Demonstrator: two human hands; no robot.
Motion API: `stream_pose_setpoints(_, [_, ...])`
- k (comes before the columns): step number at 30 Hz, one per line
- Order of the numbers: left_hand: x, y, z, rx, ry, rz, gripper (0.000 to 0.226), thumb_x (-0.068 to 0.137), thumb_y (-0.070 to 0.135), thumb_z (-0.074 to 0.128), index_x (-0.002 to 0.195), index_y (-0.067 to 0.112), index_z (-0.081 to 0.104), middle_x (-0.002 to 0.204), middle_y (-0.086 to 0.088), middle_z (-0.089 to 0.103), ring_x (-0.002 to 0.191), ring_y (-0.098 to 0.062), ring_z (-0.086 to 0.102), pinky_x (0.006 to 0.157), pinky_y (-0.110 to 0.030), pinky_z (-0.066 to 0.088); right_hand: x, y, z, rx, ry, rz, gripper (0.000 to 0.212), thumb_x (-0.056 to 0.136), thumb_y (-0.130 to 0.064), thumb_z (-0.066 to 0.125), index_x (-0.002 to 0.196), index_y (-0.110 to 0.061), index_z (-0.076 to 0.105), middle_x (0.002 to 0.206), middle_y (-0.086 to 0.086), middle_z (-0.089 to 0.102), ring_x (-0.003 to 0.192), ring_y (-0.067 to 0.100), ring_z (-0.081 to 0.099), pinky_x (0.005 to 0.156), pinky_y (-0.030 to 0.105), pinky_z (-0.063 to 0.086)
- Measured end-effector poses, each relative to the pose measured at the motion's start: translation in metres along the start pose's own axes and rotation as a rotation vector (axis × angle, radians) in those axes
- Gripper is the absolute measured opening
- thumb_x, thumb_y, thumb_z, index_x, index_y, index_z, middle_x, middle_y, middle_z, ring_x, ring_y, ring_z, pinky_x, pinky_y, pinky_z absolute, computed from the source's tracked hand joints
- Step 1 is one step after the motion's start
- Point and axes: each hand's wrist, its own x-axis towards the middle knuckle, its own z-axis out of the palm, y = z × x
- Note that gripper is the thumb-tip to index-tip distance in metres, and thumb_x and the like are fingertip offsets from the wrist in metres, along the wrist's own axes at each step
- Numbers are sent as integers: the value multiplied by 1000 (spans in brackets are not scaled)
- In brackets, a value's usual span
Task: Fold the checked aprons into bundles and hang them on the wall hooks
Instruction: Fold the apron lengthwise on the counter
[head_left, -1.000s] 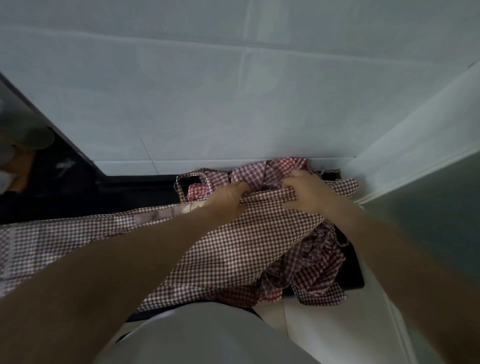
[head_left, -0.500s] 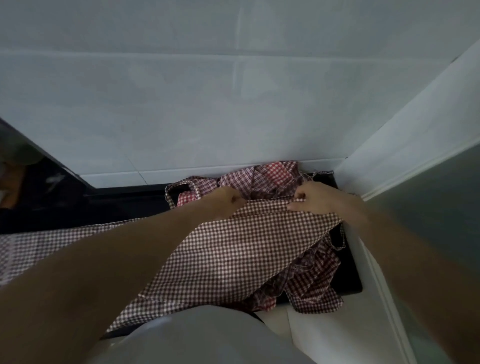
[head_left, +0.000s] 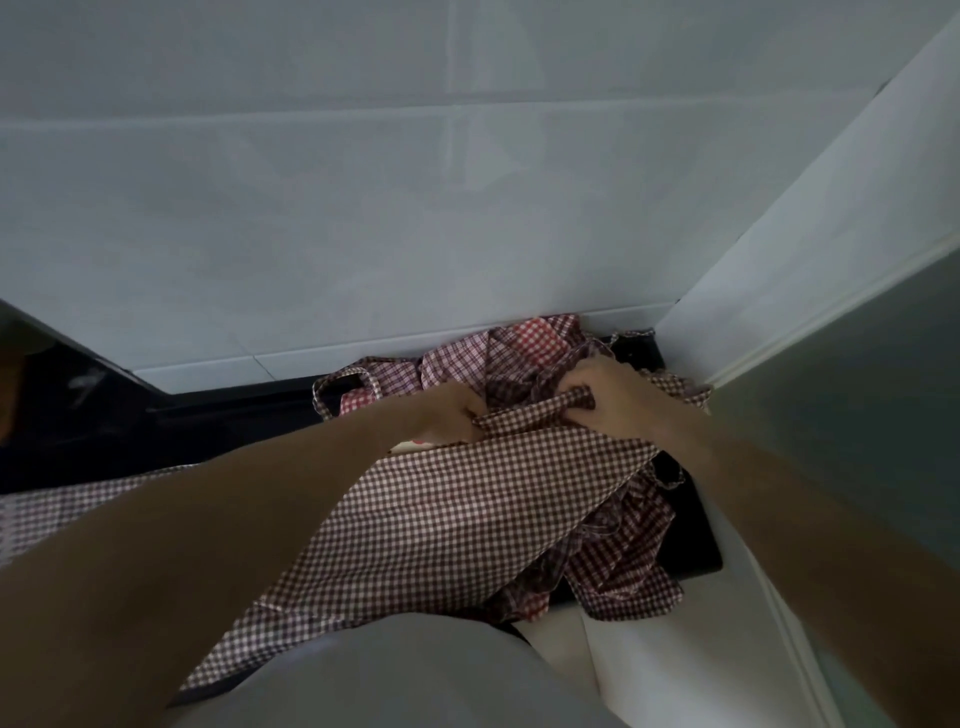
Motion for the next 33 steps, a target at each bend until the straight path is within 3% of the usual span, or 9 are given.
stream_pose_setpoints(4, [-8,5,-3,143,-74,11,51,94,39,61,139,14,55,135,-6,50,128,-25,47,107,-37,38,-7,-1,-4,-30,44,-85,19,77,-15,79,79,-30,69,93,-6,66,99,18,55,97,46,43])
stream_pose_setpoints(6, [-9,3,1,212,-46,52,47,93,42,63,131,16,61,134,-4,55,122,-24,52,104,-36,43,-11,0,-4,-94,80,-114,19,73,-12,81,75,-27,70,94,-6,68,104,17,55,96,43,41])
stream_pose_setpoints(11, [-5,-8,8,311,115,172,41,90,50,63,114,18,74,130,-6,52,124,-22,46,107,-38,40,-20,-1,-6,-66,-109,-54,19,90,-23,71,80,-31,56,76,-21,54,70,-6,51,65,11,30])
stream_pose_setpoints(15, [-4,-6,6,171,84,76,57,88,66,51,109,17,74,123,-3,63,109,-22,61,99,-41,50,-20,2,-9,-44,-163,64,31,99,-38,58,71,-23,55,69,-12,55,61,3,52,56,14,34])
stream_pose_setpoints(17, [-4,1,5,132,43,5,55,96,59,48,114,12,70,114,-4,67,102,-23,63,95,-38,51,-20,3,-12,4,-161,120,37,100,-41,54,70,-20,55,68,-7,56,60,7,52,57,16,32])
stream_pose_setpoints(23, [5,-1,4,-32,131,-30,40,100,37,54,81,5,69,78,-6,65,71,-15,57,77,-33,51,-19,10,-17,25,-205,252,35,93,-45,65,79,-13,66,75,-1,62,66,13,57,58,23,34])
stream_pose_setpoints(27, [1,-1,4,-129,220,60,13,94,26,67,101,18,74,99,3,68,87,-7,60,86,-25,50,-16,16,0,-40,-77,293,34,89,-42,71,87,-8,68,82,6,66,73,21,61,57,26,33])
stream_pose_setpoints(30, [1,0,7,-210,251,21,27,92,26,69,118,21,65,106,-2,68,95,-15,65,86,-27,52,-16,18,11,-32,22,316,25,88,-40,73,85,-17,64,81,-1,64,72,15,59,57,25,34])
stream_pose_setpoints(33, [3,0,8,-46,187,5,29,94,31,64,119,15,68,115,-3,67,106,-21,63,93,-31,50,-18,16,12,-52,50,331,23,87,-39,74,86,-19,62,82,-3,62,73,13,58,59,26,36])
